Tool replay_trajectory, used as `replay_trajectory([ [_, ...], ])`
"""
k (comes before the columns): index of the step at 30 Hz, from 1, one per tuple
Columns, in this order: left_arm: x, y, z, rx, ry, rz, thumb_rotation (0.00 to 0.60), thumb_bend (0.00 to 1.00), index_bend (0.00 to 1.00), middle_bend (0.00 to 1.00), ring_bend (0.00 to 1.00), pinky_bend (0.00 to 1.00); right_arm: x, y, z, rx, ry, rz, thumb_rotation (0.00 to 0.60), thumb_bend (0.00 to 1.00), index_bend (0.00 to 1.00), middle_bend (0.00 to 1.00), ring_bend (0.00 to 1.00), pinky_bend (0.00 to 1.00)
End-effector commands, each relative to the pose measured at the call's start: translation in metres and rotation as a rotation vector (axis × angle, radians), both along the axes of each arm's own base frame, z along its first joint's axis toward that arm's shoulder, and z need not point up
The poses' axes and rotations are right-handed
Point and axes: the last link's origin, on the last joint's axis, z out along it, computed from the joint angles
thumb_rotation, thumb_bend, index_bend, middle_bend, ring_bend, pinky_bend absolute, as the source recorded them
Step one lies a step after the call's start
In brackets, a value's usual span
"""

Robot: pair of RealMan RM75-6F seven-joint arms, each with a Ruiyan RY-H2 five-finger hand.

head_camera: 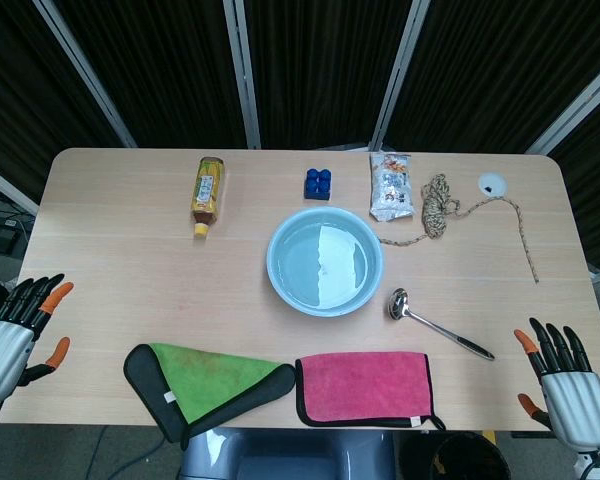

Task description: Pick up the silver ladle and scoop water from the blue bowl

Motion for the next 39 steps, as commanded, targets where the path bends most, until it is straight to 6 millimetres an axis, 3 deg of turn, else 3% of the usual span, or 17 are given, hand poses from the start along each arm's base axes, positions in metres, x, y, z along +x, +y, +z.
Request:
replay_trajectory([
  [1,0.0,0.0,0.001,0.0,-0.001,0.002,0.6,0.47,0.0,0.0,0.0,0.0,0.0,-0.001,-0.001,0.003,0.003,-0.001,0.6,0.11,0.09,0.0,0.0,0.0],
  [8,0.001,0.005,0.001,-0.014,-0.03,0.002,0.6,0.46,0.0,0.0,0.0,0.0,-0.001,-0.007,-0.011,0.053,-0.005,-0.025,0.6,0.11,0.12,0.0,0.0,0.0],
  [15,0.0,0.005,0.001,-0.027,-0.032,0.003,0.6,0.46,0.0,0.0,0.0,0.0,0.002,-0.028,-0.028,0.131,0.01,-0.088,0.6,0.13,0.27,0.0,0.0,0.0],
  [21,-0.001,0.004,0.003,-0.042,-0.051,-0.003,0.6,0.47,0.0,0.0,0.0,0.0,0.014,-0.048,-0.053,0.214,0.004,-0.096,0.6,0.21,0.4,0.0,0.0,0.0],
  [23,-0.001,0.006,0.006,-0.047,-0.067,-0.003,0.6,0.46,0.0,0.0,0.0,0.0,0.019,-0.064,-0.071,0.259,0.006,-0.099,0.6,0.23,0.41,0.0,0.0,0.0],
  [28,-0.004,0.01,0.008,-0.058,-0.081,0.006,0.6,0.46,0.0,0.0,0.0,0.0,0.023,-0.085,-0.093,0.287,0.009,-0.126,0.6,0.24,0.42,0.0,0.0,0.0],
  [39,-0.007,0.016,0.009,-0.064,-0.092,0.021,0.6,0.46,0.0,0.0,0.0,0.0,0.019,-0.125,-0.112,0.285,0.026,-0.173,0.6,0.24,0.39,0.0,0.0,0.0],
])
